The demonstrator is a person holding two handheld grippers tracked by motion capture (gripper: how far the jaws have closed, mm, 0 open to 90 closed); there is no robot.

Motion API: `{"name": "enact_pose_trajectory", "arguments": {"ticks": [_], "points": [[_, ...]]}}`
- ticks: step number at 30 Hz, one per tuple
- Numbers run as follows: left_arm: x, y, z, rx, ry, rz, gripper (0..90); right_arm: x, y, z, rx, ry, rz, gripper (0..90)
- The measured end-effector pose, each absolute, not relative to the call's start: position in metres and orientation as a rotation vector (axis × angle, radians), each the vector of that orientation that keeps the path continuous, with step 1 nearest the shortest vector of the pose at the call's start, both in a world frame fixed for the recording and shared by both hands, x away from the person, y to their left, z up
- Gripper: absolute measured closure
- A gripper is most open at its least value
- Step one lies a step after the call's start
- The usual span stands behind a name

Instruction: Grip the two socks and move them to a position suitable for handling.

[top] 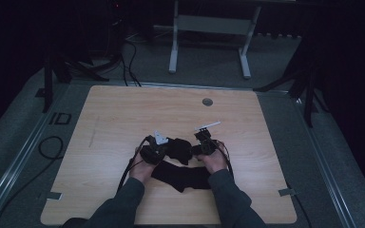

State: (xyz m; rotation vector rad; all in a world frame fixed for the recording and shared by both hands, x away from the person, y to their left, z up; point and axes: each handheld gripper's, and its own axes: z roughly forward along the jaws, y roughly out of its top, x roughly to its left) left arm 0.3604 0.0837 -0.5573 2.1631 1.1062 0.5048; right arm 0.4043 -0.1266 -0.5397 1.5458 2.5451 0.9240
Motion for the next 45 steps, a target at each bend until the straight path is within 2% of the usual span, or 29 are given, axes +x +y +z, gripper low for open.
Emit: {"name": "enact_pose_trajectory", "arguments": {"ticks": [1, 2, 3, 4, 16, 27, 33, 37, 38, 39, 42, 45], "points": [[0.360, 0.084, -0.557, 2.163, 1.106, 0.505, 90.0, 0.404, -0.127, -0.540, 1.546, 2.545, 0.924, 62.4], [0.360, 0.084, -0.557, 2.163, 1.102, 0.504, 90.0, 0.403, -0.128, -0.539, 1.518, 2.547, 0.927, 76.7], [0.360, 0.084, -0.557, 2.163, 1.102, 0.504, 90.0, 0.403, -0.128, -0.539, 1.518, 2.547, 0.927, 76.7], [0.361, 0.085, -0.557, 2.165, 1.099, 0.500, 90.0, 0.400, -0.129, -0.536, 1.487, 2.539, 0.933, 84.2], [0.362, 0.084, -0.556, 2.172, 1.112, 0.481, 90.0, 0.378, -0.159, -0.507, 1.300, 2.464, 0.828, 85.7], [0.363, 0.083, -0.553, 2.184, 1.112, 0.467, 86.9, 0.382, -0.205, -0.508, 1.345, 2.362, 0.673, 85.9], [0.365, 0.083, -0.552, 2.210, 1.101, 0.462, 86.0, 0.385, -0.215, -0.510, 1.384, 2.325, 0.610, 86.1], [0.364, 0.085, -0.547, 2.186, 1.121, 0.430, 76.7, 0.386, -0.220, -0.512, 1.418, 2.334, 0.623, 83.6], [0.362, 0.087, -0.541, 2.153, 1.117, 0.408, 74.9, 0.385, -0.221, -0.512, 1.413, 2.335, 0.639, 76.6], [0.362, 0.087, -0.541, 2.153, 1.117, 0.408, 73.5, 0.385, -0.221, -0.512, 1.413, 2.335, 0.639, 76.6], [0.358, 0.092, -0.533, 2.114, 1.129, 0.382, 69.5, 0.385, -0.221, -0.509, 1.417, 2.319, 0.635, 67.2], [0.354, 0.098, -0.529, 2.077, 1.147, 0.340, 66.5, 0.385, -0.219, -0.506, 1.413, 2.306, 0.615, 63.1]]}}
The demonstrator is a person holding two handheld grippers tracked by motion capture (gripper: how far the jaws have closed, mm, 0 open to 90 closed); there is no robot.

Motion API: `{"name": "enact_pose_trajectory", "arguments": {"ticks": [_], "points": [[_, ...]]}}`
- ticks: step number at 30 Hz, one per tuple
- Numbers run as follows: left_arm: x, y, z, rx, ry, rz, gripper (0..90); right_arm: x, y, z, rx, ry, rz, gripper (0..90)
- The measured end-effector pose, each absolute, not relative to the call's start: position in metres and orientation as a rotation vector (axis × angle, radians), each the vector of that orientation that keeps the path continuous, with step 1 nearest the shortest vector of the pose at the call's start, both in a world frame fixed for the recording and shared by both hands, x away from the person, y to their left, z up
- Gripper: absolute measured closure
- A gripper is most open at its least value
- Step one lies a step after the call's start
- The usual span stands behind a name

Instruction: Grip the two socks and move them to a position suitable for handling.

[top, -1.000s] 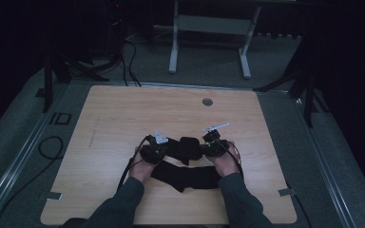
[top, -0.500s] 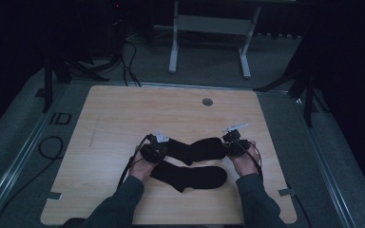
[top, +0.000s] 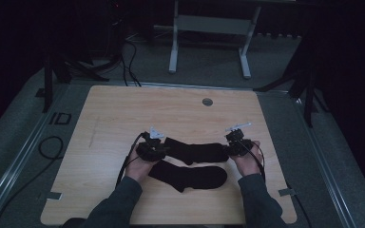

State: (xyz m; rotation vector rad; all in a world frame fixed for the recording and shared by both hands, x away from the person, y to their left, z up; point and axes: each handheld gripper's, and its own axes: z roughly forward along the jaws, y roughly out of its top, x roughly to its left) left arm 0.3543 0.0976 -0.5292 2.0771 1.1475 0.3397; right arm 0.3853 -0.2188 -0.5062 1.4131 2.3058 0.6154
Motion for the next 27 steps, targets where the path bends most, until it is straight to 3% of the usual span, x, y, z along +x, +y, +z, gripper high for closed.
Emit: {"name": "enact_pose_trajectory", "arguments": {"ticks": [13, 27], "points": [[0.330, 0.124, -0.522, 2.057, 1.166, 0.415, 62.3, 0.388, -0.188, -0.502, 1.272, 2.425, 0.652, 49.7], [0.316, 0.146, -0.536, 2.079, 1.196, 0.447, 61.0, 0.397, -0.120, -0.508, 0.969, 2.657, 0.743, 51.7]]}}
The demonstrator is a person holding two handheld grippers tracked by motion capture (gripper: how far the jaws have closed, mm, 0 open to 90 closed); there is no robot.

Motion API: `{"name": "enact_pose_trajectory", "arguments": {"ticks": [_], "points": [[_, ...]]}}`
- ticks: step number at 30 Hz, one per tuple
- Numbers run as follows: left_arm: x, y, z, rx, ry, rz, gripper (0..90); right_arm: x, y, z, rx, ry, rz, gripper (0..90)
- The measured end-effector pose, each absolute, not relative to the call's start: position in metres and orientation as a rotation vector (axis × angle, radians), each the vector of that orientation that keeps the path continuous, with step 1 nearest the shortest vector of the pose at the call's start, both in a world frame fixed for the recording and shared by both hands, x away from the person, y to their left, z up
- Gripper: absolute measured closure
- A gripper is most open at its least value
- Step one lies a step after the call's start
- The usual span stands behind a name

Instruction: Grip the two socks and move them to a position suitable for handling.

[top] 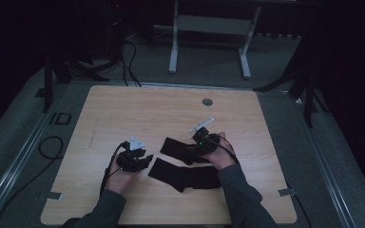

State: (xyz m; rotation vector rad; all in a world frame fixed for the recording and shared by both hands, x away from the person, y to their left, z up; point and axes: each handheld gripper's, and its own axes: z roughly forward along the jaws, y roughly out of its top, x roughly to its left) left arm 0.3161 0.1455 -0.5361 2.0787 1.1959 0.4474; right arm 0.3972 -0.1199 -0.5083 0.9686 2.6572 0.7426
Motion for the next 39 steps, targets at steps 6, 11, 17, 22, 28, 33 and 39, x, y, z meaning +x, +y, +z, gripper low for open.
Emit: {"name": "enact_pose_trajectory", "arguments": {"ticks": [6, 11, 17, 22, 28, 33, 39], "points": [[0.320, 0.153, -0.545, 2.079, 1.229, 0.424, 60.9, 0.405, -0.096, -0.511, 0.913, 2.689, 0.717, 51.2], [0.321, 0.154, -0.549, 2.090, 1.236, 0.438, 60.4, 0.412, -0.084, -0.513, 0.911, 2.700, 0.723, 51.0], [0.321, 0.152, -0.551, 2.097, 1.230, 0.462, 57.7, 0.416, -0.072, -0.517, 0.840, 2.727, 0.699, 50.3], [0.321, 0.151, -0.552, 2.114, 1.222, 0.471, 57.3, 0.420, -0.066, -0.524, 0.813, 2.761, 0.663, 49.4], [0.320, 0.151, -0.553, 2.115, 1.224, 0.479, 56.9, 0.417, -0.060, -0.533, 0.787, 2.814, 0.580, 43.7], [0.319, 0.149, -0.553, 2.111, 1.216, 0.486, 56.8, 0.418, -0.060, -0.535, 0.855, 2.807, 0.601, 47.8], [0.321, 0.148, -0.555, 2.118, 1.216, 0.483, 55.4, 0.417, -0.059, -0.533, 0.885, 2.781, 0.605, 71.3]]}}
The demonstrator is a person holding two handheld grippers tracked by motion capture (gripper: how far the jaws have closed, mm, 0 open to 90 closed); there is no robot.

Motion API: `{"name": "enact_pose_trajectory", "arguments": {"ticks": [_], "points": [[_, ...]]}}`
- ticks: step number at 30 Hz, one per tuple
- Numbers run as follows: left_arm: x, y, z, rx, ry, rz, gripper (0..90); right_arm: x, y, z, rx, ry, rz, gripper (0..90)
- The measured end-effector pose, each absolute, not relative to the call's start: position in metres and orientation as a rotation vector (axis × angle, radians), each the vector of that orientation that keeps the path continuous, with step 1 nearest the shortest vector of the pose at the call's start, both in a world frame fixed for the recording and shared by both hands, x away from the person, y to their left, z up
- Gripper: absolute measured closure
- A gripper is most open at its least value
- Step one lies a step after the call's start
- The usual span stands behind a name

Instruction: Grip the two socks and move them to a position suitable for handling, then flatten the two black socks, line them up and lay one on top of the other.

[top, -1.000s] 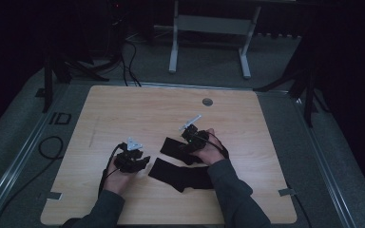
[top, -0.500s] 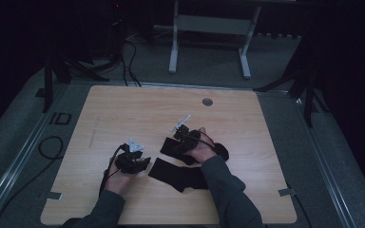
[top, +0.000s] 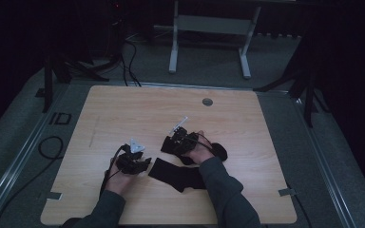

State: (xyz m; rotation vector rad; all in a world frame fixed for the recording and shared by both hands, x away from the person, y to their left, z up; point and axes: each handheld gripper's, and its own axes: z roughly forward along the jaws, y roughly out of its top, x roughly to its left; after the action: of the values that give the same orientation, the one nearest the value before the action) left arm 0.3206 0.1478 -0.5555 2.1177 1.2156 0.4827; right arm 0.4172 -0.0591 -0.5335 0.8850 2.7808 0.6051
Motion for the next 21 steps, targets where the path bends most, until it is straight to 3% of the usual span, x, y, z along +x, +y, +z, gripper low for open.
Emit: {"name": "enact_pose_trajectory", "arguments": {"ticks": [7, 21], "points": [[0.3212, 0.1457, -0.5572, 2.132, 1.228, 0.480, 54.3, 0.4160, -0.0610, -0.5345, 0.893, 2.749, 0.617, 81.9], [0.3222, 0.1437, -0.5582, 2.128, 1.215, 0.476, 52.6, 0.4179, -0.0658, -0.5340, 0.935, 2.742, 0.660, 84.0]]}}
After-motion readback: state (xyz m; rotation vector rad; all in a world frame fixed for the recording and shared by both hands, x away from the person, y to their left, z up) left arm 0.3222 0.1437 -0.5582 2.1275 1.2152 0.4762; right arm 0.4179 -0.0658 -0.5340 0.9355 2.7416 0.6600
